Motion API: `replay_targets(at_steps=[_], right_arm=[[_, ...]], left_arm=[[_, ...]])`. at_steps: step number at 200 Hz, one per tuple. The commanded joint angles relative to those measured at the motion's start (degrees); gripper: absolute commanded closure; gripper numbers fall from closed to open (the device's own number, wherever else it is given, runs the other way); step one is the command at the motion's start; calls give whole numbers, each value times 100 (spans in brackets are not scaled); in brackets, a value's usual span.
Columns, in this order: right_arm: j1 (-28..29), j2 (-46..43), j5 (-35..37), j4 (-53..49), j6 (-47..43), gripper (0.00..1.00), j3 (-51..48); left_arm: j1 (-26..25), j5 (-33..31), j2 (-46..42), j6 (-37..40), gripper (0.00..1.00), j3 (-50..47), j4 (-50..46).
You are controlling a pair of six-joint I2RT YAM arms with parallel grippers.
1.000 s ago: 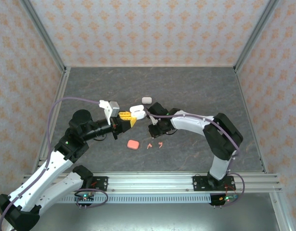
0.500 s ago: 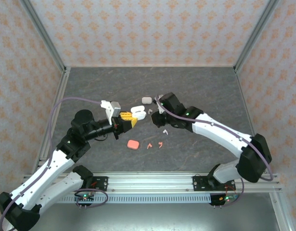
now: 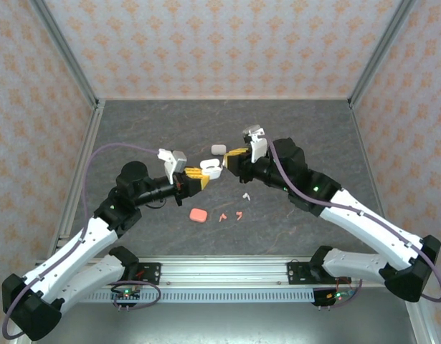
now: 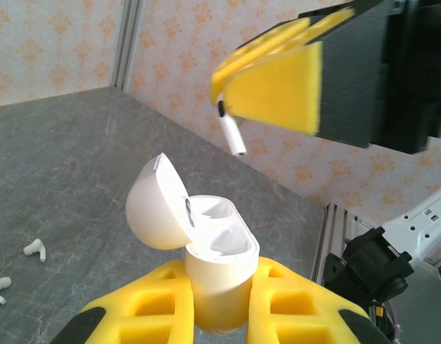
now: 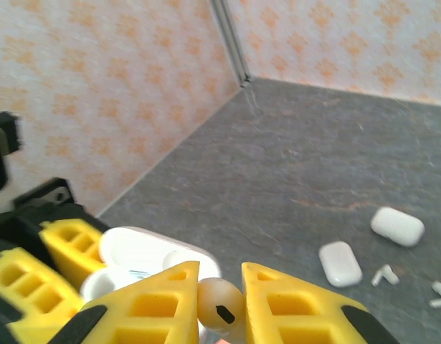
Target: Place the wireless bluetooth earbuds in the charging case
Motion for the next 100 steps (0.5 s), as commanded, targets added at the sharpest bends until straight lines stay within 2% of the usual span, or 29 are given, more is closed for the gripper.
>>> replay_targets(at_steps=[1,34,100], right_arm=[[184,-72,-38,676,-208,81,-211],[420,1,-46,963,-347,81,-276],[477,256,-145,1096,-278,82,-218]], left_arm=[[-86,161,42,-91,100,-13,448],[-130,142,74,-108,100,-25,483],[-166,133,79,-109,100,-21,492]])
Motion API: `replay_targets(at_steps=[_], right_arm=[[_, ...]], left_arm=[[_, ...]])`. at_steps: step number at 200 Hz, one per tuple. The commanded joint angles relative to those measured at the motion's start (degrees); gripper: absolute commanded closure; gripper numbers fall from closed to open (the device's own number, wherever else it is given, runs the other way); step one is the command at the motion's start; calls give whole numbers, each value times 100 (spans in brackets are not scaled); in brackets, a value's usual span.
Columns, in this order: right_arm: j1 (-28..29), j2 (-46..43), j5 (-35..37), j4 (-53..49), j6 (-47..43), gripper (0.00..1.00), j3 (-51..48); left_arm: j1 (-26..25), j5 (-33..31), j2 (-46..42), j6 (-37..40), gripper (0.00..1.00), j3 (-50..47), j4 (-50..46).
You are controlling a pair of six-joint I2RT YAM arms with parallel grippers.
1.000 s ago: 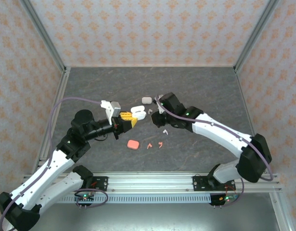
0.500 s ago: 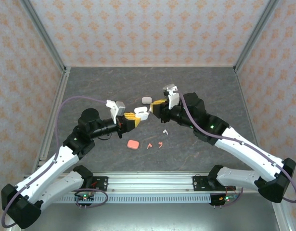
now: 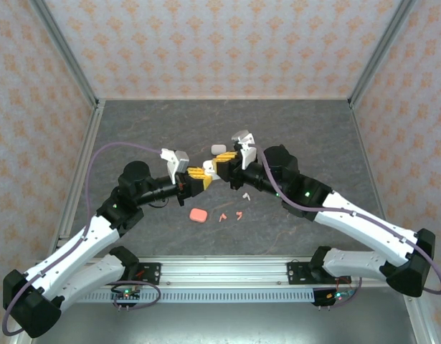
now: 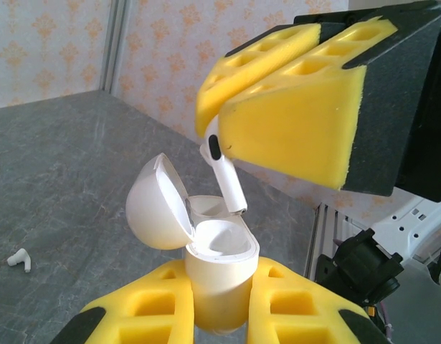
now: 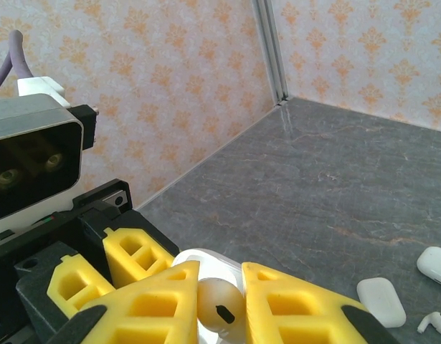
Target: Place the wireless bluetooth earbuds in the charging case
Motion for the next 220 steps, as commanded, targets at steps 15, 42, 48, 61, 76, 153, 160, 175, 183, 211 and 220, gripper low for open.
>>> replay_targets(at_steps=[15,42,48,61,76,153,160,175,183,211,220], right_arm=[[71,135,-137,263,-52,82,32],[99,207,-269,246,-17,82,46],[99,205,-309,231,-15,82,50],[98,206,-373,184,14,82,43],[100,199,-415,50,38,82,61],[102,285,-614,-389,113,81,200],[99,288,-612,-382,121,81,208],[100,323,-577,-469,132,80,271],[99,342,-575,-519,141,78,315],[100,362,-399,-625,242,67,457],[100,347,-331,-652,270,63,513]], left_arm=[[-65,73,-26,-58,100,-10,269],[-74,61,-24,-53,100,-6,269],[-79,59,-21,-48,100,-10,265],[-77,50,-41,-50,100,-6,240],[-75,35,-52,-37,100,-17,234],[-78,24,-72,-27,100,-9,225],[-78,24,-70,-31,100,-3,213],[-86,24,-70,-17,100,-1,205],[-83,24,-70,-21,100,-7,201],[-83,15,-70,-13,100,-5,198],[-88,15,-70,-14,100,-5,197]])
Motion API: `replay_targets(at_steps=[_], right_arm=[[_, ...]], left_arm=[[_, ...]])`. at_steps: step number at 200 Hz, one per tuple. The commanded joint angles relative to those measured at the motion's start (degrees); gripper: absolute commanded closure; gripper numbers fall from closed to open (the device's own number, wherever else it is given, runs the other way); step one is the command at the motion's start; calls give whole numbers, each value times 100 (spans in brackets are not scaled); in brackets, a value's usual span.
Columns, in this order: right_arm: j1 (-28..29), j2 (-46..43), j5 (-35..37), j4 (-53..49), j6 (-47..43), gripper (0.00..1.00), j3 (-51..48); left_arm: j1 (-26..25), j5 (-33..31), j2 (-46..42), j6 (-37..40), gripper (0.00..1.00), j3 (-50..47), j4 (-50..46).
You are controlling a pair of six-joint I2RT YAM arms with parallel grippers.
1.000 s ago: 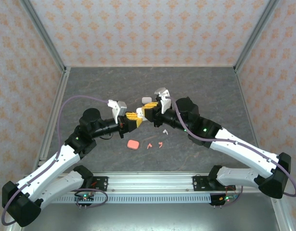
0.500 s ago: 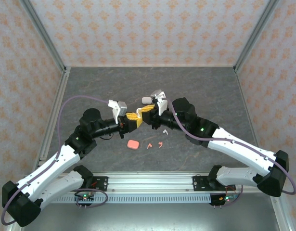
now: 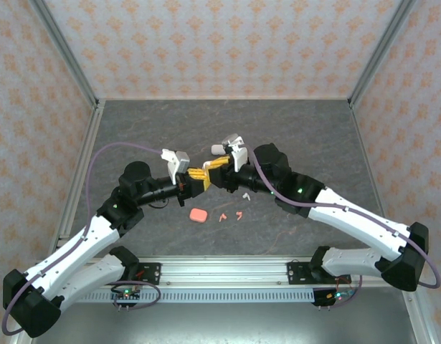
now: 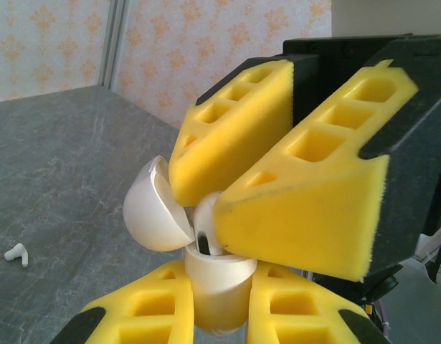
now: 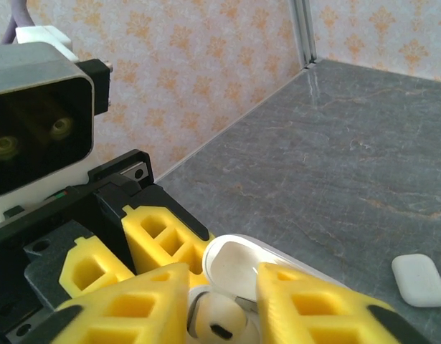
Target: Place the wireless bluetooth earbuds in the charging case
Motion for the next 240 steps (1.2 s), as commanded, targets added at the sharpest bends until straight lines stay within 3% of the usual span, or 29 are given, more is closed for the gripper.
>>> replay_targets(at_steps=[1,73,113,173,240], right_arm=[[34,18,144,-259,118,63,263],[-66,-255,948,-602,210,33,623],[-529,-487,1283,-696,682,0,323],[-1475,-443,1424,-1102,1773,1,-340],[-1627,727,1314,-1568,1747,3,-619]], left_arm=[[-48,39,-70,27,100,8,237],[-51,14,-89,82,100,5,179],[-50,-5,-88,97,100,1,198],[-49,-11,-70,138,100,12,172],[-49,-14,-70,159,100,37,112]])
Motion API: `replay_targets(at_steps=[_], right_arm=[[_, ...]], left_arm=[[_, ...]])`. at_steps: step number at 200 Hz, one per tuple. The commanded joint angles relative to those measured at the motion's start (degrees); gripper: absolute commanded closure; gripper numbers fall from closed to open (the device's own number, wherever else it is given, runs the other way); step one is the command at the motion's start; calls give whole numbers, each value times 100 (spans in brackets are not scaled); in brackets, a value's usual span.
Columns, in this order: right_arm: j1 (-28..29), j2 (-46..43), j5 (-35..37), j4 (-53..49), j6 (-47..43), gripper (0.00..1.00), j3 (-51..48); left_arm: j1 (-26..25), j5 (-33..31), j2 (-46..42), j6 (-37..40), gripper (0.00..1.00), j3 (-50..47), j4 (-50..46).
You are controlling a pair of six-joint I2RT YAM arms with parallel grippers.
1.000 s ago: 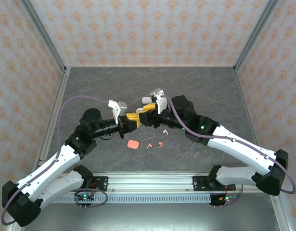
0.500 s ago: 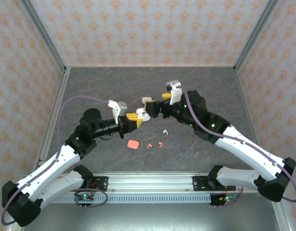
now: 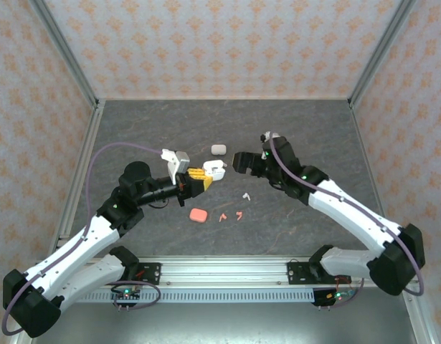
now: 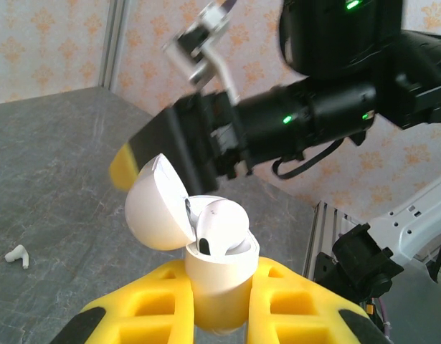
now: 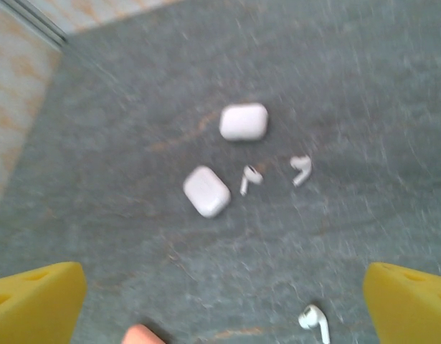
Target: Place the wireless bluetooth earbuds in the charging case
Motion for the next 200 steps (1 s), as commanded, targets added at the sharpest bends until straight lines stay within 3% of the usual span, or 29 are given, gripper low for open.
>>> replay_targets(at_steps=[1,51,118,200], right_arm=[[-21,386,46,-308,26,3,-53],[-41,1387,-76,-476,-159,21,29],[-106,2312,-531,-548,-366,38,149],[-107,3210,-626,-910,-835,45,645]], left_arm=[[-51,-14,-70,124,100,37,111],[-52,-30,-79,122,100,37,84],[-58,-49,-123,151,100,22,35],[-53,-75,-174,104,100,-26,-1]])
